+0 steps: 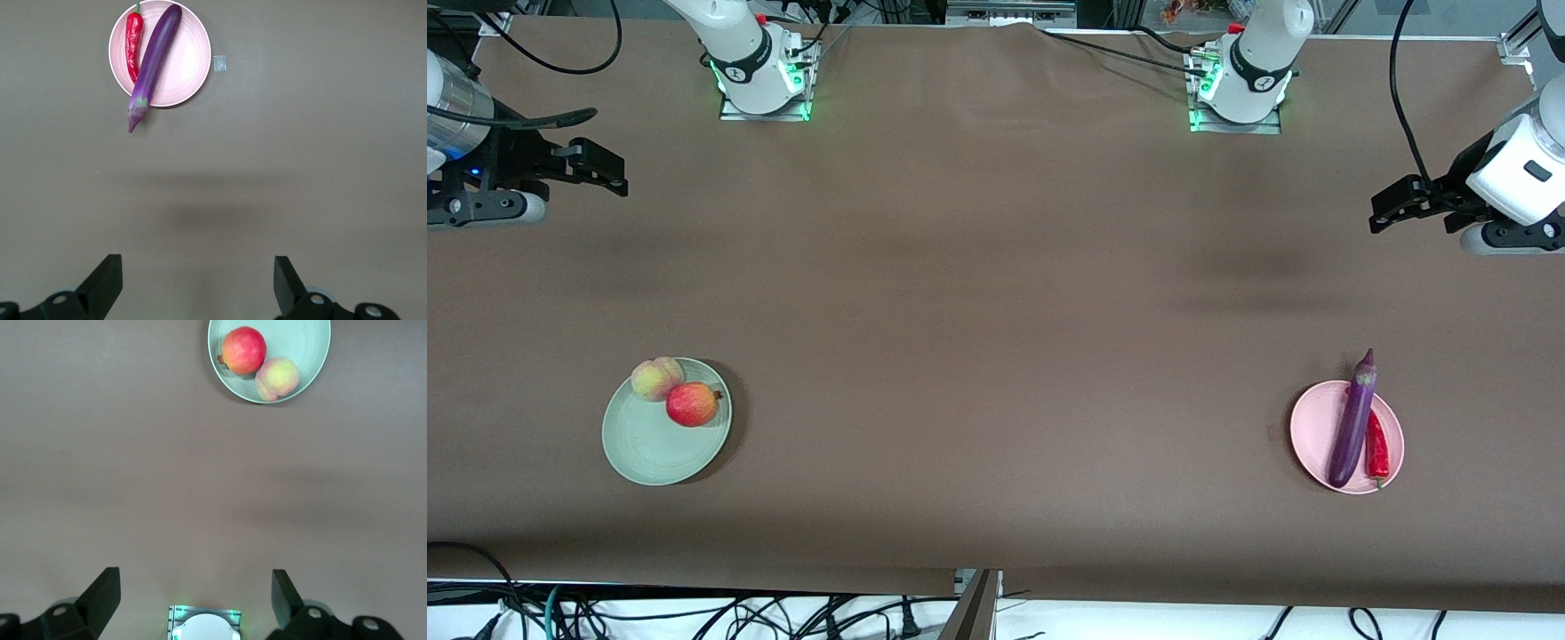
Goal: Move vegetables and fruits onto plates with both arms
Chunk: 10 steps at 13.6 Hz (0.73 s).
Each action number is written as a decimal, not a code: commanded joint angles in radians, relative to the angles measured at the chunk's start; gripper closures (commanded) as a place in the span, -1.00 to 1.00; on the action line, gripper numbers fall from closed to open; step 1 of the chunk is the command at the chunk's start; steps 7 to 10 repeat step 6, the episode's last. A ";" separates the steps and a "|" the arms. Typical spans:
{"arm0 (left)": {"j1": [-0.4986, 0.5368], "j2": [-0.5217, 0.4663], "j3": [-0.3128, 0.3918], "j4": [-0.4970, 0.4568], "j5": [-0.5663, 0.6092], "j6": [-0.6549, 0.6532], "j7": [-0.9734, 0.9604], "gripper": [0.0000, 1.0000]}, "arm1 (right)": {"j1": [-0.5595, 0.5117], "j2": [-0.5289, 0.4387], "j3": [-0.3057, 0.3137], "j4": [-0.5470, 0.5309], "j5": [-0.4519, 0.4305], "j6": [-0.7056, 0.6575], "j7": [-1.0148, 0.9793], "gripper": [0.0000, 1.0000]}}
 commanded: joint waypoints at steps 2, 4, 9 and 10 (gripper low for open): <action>0.010 0.007 -0.009 0.021 0.013 -0.012 0.006 -1.00 | -0.021 -0.029 0.015 -0.033 -0.011 -0.015 0.088 -1.00; 0.010 0.007 -0.011 0.023 0.013 -0.009 0.006 -1.00 | -0.021 -0.020 0.009 -0.027 -0.011 -0.010 0.084 -1.00; 0.010 0.007 -0.011 0.021 0.012 -0.009 0.006 -1.00 | -0.018 -0.019 0.009 -0.027 -0.011 -0.020 0.084 -1.00; 0.010 0.007 -0.011 0.021 0.012 -0.009 0.006 -1.00 | -0.018 -0.019 0.009 -0.027 -0.011 -0.020 0.084 -1.00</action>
